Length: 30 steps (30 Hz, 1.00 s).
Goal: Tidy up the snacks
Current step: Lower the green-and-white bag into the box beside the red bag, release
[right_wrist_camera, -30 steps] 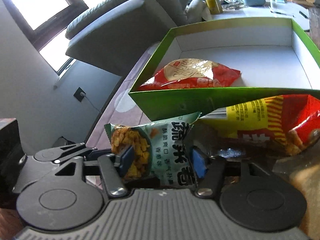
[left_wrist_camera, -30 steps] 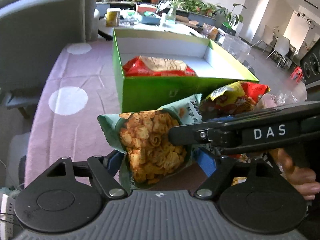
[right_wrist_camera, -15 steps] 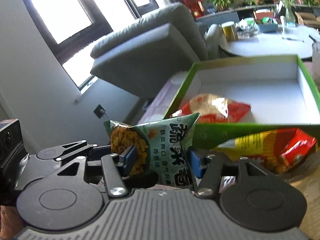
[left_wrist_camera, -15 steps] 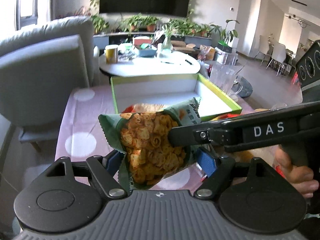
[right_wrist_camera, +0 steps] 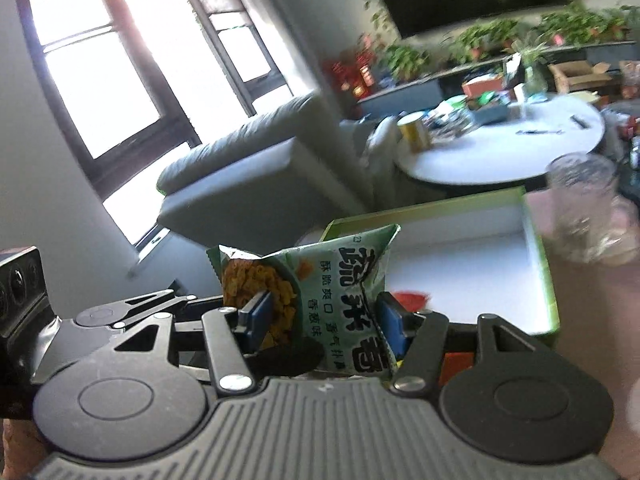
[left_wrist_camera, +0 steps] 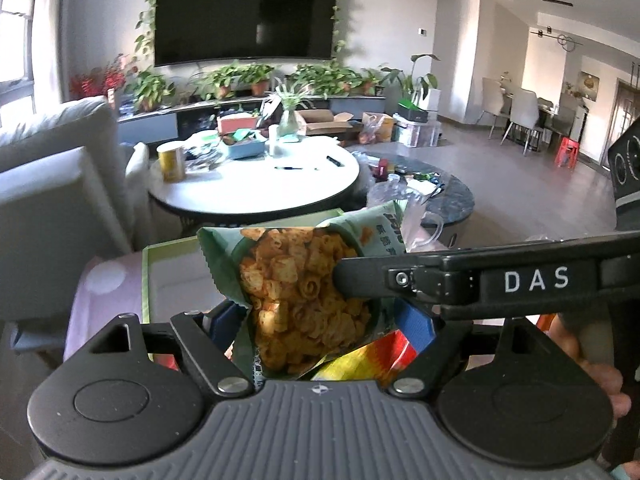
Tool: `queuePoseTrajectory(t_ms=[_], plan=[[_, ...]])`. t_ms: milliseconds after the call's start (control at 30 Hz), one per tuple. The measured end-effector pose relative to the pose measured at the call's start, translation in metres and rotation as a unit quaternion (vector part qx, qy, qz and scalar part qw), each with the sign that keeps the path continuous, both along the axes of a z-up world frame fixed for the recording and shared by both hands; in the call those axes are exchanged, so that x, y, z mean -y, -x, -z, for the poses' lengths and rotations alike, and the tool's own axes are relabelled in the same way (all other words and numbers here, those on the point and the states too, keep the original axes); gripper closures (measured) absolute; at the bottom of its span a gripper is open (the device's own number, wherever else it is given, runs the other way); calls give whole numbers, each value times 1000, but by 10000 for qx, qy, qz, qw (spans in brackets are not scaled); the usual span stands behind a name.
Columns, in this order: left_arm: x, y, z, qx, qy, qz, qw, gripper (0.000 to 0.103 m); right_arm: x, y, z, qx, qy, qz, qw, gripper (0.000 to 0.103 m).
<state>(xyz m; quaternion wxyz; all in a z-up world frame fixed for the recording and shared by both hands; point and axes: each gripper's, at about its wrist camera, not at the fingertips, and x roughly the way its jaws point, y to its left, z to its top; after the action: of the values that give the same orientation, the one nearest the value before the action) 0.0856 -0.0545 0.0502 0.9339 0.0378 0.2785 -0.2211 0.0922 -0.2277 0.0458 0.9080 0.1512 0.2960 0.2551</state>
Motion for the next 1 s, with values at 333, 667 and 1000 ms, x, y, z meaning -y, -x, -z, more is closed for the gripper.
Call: queuePoseTrajectory(t_ms=[333, 667, 1000], plan=[[29, -39, 22, -415, 65, 54, 9991, 24, 26, -30, 20, -189, -97, 432, 9988, 37], [32, -62, 44, -826, 122, 20, 9965, 23, 31, -46, 42, -400, 83, 486, 9980, 37], [35, -69, 56, -915, 48, 74, 9958, 21, 35, -57, 52, -492, 132, 555, 9972, 37]])
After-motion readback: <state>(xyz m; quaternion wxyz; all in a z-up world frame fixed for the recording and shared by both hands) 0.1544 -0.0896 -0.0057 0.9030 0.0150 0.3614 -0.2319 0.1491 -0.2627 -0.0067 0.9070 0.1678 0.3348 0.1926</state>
